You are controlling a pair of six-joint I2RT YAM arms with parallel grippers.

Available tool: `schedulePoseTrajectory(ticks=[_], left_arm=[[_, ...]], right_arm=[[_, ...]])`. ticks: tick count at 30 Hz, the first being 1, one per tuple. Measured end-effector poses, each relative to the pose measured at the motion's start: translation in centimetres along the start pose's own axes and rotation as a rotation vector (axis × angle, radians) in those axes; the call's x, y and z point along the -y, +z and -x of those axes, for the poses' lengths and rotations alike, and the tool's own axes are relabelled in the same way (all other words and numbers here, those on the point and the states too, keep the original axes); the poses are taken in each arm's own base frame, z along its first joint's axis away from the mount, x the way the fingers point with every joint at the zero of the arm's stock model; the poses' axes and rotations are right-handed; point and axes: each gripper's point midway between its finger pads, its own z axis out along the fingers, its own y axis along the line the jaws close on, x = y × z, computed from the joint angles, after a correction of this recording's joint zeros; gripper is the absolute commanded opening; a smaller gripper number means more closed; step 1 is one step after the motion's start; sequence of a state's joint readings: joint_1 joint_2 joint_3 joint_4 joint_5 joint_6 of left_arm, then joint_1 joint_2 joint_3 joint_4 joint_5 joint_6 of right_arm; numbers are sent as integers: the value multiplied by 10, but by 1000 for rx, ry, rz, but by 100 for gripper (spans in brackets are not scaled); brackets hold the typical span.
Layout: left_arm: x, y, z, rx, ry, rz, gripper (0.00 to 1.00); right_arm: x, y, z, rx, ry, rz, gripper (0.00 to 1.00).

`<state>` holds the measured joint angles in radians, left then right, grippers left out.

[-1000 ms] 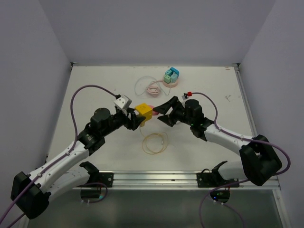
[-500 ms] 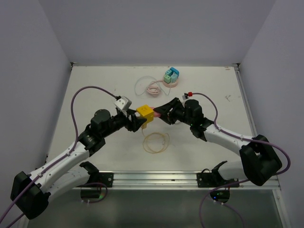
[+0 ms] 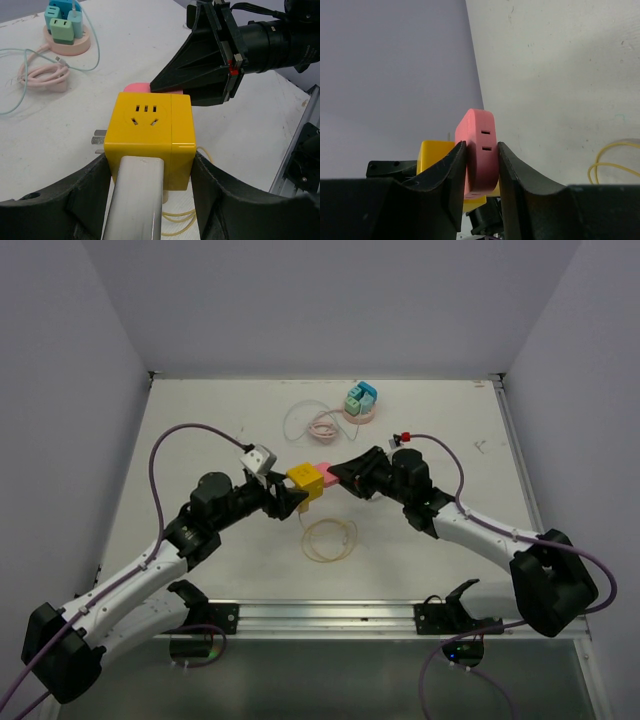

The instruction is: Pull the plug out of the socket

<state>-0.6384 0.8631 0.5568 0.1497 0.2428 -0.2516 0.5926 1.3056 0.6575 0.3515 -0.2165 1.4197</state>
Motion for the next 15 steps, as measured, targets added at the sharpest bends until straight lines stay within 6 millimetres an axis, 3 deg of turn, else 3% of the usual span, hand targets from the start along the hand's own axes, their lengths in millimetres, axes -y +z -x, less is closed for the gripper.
schedulePoseTrajectory(ticks=[7, 15], left_arm=[[1, -2, -1, 4, 1, -3, 0], [4, -3, 0, 20, -2, -15, 0]], right_arm=[[-2, -1, 0, -2, -13, 7, 25], [-5, -2, -6, -32, -19, 22, 43]])
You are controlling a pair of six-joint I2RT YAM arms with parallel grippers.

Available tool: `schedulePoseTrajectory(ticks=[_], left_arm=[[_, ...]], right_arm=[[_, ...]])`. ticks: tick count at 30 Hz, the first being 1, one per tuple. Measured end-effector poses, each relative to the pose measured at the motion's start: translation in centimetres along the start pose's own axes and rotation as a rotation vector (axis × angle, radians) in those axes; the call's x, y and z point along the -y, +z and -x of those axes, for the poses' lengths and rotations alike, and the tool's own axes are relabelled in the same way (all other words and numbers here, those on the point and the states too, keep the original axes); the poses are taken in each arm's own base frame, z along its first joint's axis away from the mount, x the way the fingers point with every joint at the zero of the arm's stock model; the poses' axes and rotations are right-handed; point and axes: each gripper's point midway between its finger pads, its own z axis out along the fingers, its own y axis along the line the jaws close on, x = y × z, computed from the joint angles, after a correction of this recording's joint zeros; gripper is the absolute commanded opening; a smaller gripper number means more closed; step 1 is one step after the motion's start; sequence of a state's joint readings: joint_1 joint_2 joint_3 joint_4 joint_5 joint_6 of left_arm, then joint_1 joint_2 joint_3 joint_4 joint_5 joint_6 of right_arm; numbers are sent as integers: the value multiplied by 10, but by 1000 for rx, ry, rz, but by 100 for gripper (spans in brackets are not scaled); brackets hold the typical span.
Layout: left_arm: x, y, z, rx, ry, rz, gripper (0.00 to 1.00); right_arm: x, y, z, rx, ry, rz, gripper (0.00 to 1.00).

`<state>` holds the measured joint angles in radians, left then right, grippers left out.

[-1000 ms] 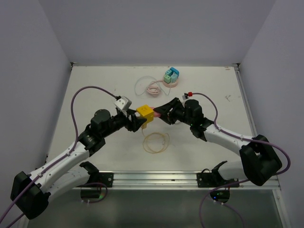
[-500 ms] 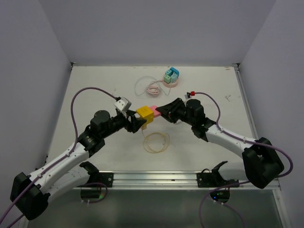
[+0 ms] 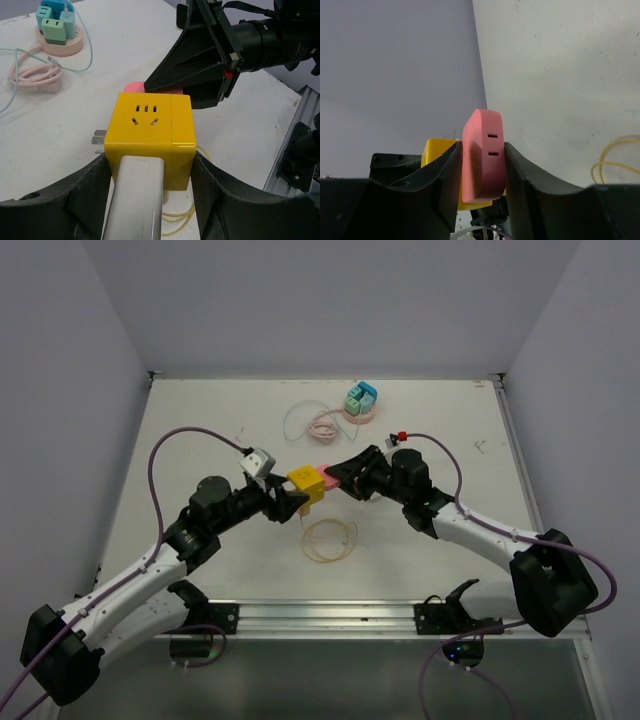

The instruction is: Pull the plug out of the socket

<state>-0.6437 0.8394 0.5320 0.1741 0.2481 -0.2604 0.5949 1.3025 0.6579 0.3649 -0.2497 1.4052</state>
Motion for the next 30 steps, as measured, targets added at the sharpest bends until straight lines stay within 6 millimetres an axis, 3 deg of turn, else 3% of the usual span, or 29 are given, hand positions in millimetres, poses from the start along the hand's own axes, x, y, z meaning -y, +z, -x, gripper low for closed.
schedulePoseTrajectory(ticks=[3, 6, 20, 30], left_arm=[[3, 0, -3, 0, -16, -12, 0], [4, 1, -3, 8, -26, -17, 0], [8, -7, -3, 56, -44, -27, 0], [12, -17, -18, 75, -54, -49, 0]], right_arm=[[-1, 0, -3, -18, 0, 4, 47], [-1, 0, -6, -33, 0, 7, 44], [-9, -4, -10, -39, 20, 42, 1], [-2, -13, -15, -65, 41, 19, 0]])
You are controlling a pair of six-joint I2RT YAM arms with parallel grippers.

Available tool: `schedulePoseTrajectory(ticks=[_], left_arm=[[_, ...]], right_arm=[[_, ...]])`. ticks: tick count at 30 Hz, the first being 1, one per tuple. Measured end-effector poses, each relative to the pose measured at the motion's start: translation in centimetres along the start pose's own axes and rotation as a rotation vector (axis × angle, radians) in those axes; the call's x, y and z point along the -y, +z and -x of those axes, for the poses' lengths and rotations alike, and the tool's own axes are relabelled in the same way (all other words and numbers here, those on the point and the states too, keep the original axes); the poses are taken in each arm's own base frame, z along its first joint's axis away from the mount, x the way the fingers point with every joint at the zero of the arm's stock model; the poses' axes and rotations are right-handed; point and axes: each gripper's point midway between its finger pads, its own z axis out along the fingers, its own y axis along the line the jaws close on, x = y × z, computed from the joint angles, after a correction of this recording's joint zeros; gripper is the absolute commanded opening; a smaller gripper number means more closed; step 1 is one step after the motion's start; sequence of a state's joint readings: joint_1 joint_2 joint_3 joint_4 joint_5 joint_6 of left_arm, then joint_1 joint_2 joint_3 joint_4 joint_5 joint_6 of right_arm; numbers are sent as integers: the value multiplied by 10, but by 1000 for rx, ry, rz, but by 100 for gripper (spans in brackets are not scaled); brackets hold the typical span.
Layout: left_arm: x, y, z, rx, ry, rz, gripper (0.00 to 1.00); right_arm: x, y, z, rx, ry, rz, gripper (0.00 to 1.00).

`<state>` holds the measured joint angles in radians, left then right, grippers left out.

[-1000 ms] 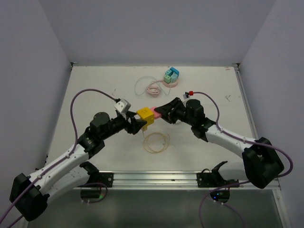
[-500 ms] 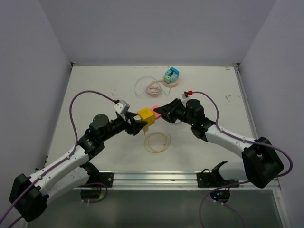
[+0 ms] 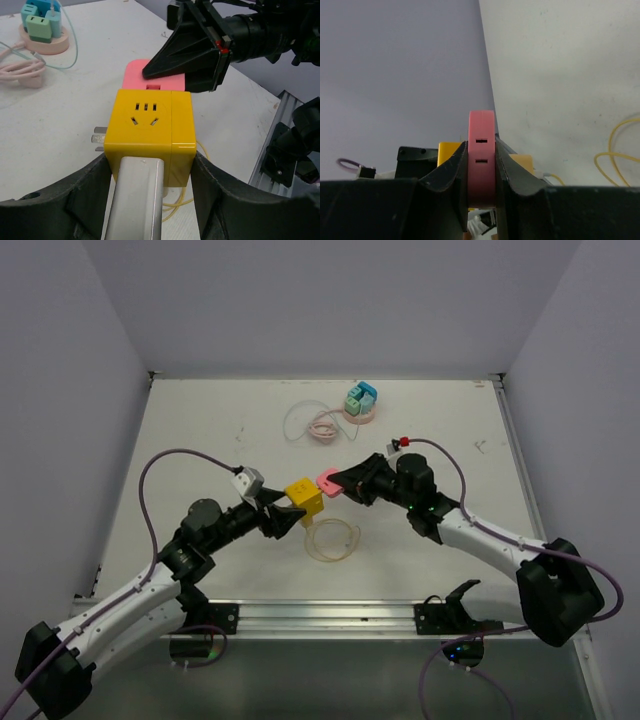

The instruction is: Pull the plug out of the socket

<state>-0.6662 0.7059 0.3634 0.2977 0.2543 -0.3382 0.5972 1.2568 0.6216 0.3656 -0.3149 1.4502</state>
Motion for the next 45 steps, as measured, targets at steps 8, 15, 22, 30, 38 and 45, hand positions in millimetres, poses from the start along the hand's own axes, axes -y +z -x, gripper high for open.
schedulePoseTrajectory(ticks=[8, 15, 22, 30, 38, 45], left_arm=[[-20, -12, -15, -10, -11, 101, 0], [-25, -12, -23, -37, -33, 129, 0], [-32, -9, -40, -122, -57, 163, 0], [-35, -8, -57, -196, -93, 178, 0], [-30, -2, -58, -237, -108, 156, 0], [-26, -4, -61, -255, -115, 137, 0]], right_arm=[[14, -27, 72, 218, 53, -38, 0], [52, -47, 109, 326, -9, -182, 0], [108, -61, 144, 361, -103, -353, 1], [164, -70, 172, 319, -171, -488, 6], [167, -42, 190, 224, -287, -449, 18], [184, -45, 194, 205, -296, -477, 47]])
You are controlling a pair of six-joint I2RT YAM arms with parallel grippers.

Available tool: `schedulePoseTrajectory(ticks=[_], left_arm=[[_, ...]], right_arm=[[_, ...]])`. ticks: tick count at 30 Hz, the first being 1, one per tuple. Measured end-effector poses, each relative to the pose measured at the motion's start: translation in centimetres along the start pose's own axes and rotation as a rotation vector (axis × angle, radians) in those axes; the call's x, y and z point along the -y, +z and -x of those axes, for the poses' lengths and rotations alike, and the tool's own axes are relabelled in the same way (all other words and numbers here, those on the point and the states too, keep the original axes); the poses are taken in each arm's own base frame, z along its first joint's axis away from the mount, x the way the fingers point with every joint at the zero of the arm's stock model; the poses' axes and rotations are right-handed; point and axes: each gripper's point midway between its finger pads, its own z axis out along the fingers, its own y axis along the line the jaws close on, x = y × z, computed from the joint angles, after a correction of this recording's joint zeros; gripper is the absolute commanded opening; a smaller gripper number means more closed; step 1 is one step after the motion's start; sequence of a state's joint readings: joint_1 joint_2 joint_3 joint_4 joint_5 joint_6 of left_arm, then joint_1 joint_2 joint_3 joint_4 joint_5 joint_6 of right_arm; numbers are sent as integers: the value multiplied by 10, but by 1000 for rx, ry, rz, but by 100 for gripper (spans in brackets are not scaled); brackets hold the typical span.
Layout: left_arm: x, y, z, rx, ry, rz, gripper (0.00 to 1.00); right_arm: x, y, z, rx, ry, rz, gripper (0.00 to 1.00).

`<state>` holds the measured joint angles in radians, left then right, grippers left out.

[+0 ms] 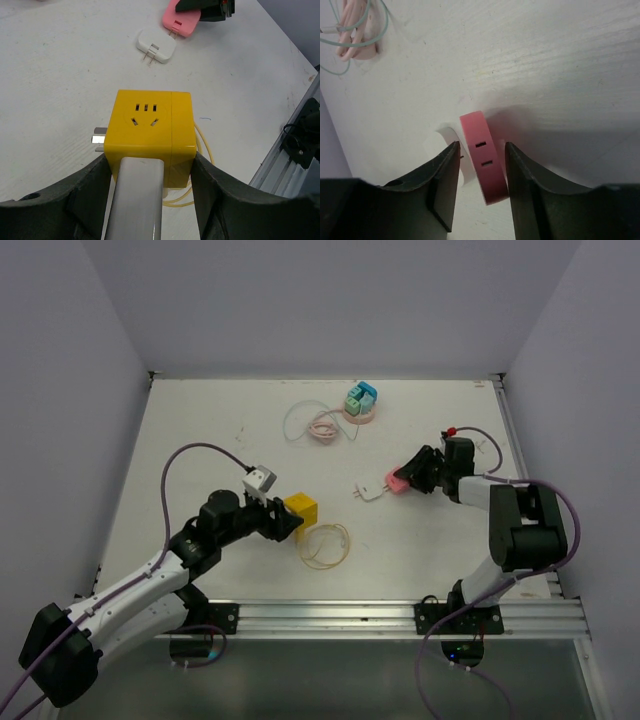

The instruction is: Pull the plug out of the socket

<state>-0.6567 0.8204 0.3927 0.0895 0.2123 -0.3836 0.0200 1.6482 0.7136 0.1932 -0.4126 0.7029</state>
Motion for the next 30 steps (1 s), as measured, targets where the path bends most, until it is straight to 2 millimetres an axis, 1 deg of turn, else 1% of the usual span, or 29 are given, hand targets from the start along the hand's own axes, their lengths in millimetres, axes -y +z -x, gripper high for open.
schedulePoseTrajectory(ticks=[1, 3, 4, 8, 11, 15, 17, 20, 21, 22, 25, 28, 30], left_arm=[[0, 0, -1, -3, 0, -1, 0], [1, 0, -1, -5, 0, -5, 0], [1, 0, -1, -6, 0, -9, 0], [4, 0, -2, -10, 0, -21, 0], [6, 0, -3, -17, 0, -36, 0], [10, 0, -7, -36, 4, -61, 0], [12, 1, -6, -41, 9, -75, 0], [16, 2, -2, -40, 31, -93, 0], [18, 2, 1, -37, 41, -101, 0], [19, 3, 5, -34, 55, -109, 0], [25, 5, 18, -24, 97, -132, 0], [34, 8, 33, -18, 152, -170, 0], [40, 8, 43, -5, 191, -195, 0]], right_arm=[[2, 0, 1, 2, -3, -5, 54], [9, -3, 0, 1, -7, -34, 61], [11, -6, 1, 3, -9, -54, 69], [11, -26, 6, 36, -44, -105, 81], [1, -46, 13, 73, -82, -108, 85], [-20, -68, 15, 95, -124, -59, 89], [-34, -75, 9, 83, -146, -19, 89], [-64, -84, -8, 39, -200, 55, 93], [-77, -87, -16, 21, -227, 85, 98], [-88, -89, -23, 6, -248, 113, 98], [-131, -97, -55, -66, -324, 226, 99], [-163, -105, -80, -127, -360, 315, 99], [-179, -110, -93, -159, -352, 368, 99]])
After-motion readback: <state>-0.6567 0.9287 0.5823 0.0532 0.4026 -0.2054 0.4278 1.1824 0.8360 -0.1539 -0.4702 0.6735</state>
